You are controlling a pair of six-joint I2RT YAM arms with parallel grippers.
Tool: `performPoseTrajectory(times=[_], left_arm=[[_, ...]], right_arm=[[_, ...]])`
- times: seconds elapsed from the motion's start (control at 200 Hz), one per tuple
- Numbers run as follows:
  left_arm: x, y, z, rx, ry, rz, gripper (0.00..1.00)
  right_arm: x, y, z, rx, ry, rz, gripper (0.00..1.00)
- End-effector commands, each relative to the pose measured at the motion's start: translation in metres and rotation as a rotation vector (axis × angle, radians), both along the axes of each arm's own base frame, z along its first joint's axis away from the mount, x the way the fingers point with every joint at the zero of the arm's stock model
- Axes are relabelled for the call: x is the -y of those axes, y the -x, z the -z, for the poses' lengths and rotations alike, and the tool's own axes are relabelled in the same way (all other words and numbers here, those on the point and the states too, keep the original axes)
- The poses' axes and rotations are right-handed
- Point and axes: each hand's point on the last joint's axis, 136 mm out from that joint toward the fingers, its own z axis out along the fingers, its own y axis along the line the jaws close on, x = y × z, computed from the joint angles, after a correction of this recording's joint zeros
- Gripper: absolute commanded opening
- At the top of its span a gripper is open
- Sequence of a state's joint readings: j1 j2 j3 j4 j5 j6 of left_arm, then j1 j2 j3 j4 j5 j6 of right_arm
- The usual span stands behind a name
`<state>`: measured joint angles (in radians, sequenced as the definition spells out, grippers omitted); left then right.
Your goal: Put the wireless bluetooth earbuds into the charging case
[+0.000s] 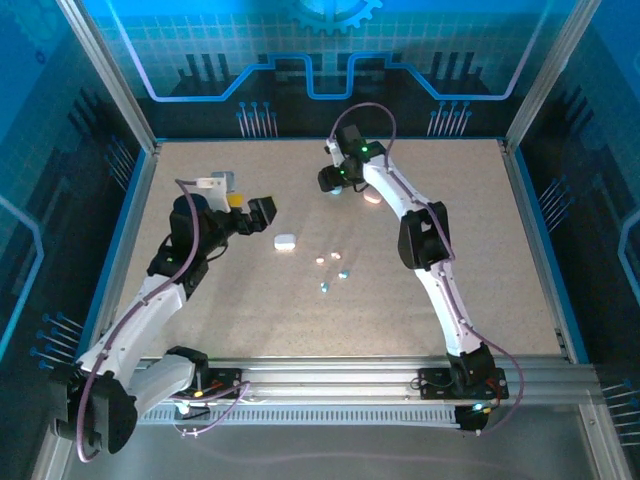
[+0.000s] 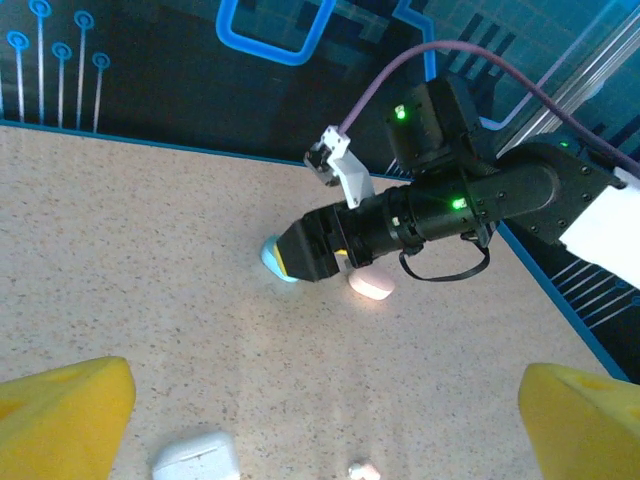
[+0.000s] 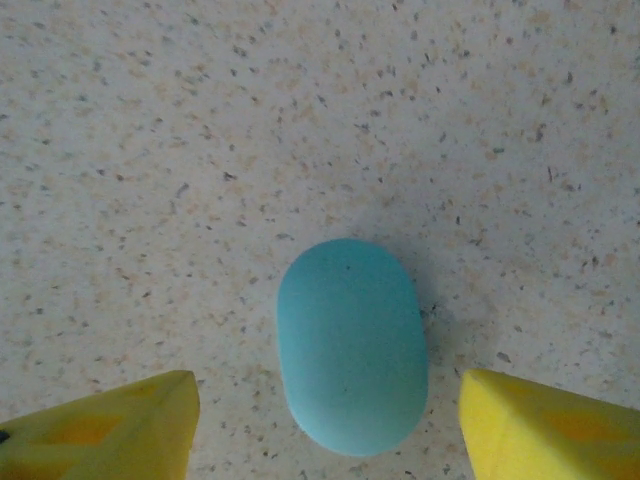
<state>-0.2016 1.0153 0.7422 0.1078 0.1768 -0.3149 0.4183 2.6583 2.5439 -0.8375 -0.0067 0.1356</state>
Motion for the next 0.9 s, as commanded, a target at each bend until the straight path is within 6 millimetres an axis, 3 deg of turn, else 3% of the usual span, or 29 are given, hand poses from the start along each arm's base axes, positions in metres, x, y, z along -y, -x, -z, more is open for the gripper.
performPoseTrajectory(times=[0.0, 0.425, 0.65, 0.74, 0.896], left_arm=[[-0.008, 0.001, -0.009, 0.058, -0.04, -0.027, 0.99], [-0.007, 0.001, -0.01, 0.049, -0.036, -0.02, 0.99], [-0.005, 0.002, -0.01, 0.026, -0.022, -0.013, 0.99], [-0.005, 0.002, -0.01, 0.007, -0.018, -0.015, 0.99], [-0.006, 0.002, -0.008, -0.003, -0.011, -0.022, 0.99]], right_arm=[[0.003, 0.004, 0.01, -0.027, 0.033, -0.021, 0.73], [0.0, -0.011, 0.029, 0.0, 0.023, 0.005, 0.66], [-0.001, -0.017, 0.027, 0.013, 0.01, 0.034, 0.52], [-0.005, -0.013, 0.027, 0.012, 0.025, 0.008, 0.44], [-0.007, 0.001, 0.023, -0.018, 0.051, -0.023, 0.39]])
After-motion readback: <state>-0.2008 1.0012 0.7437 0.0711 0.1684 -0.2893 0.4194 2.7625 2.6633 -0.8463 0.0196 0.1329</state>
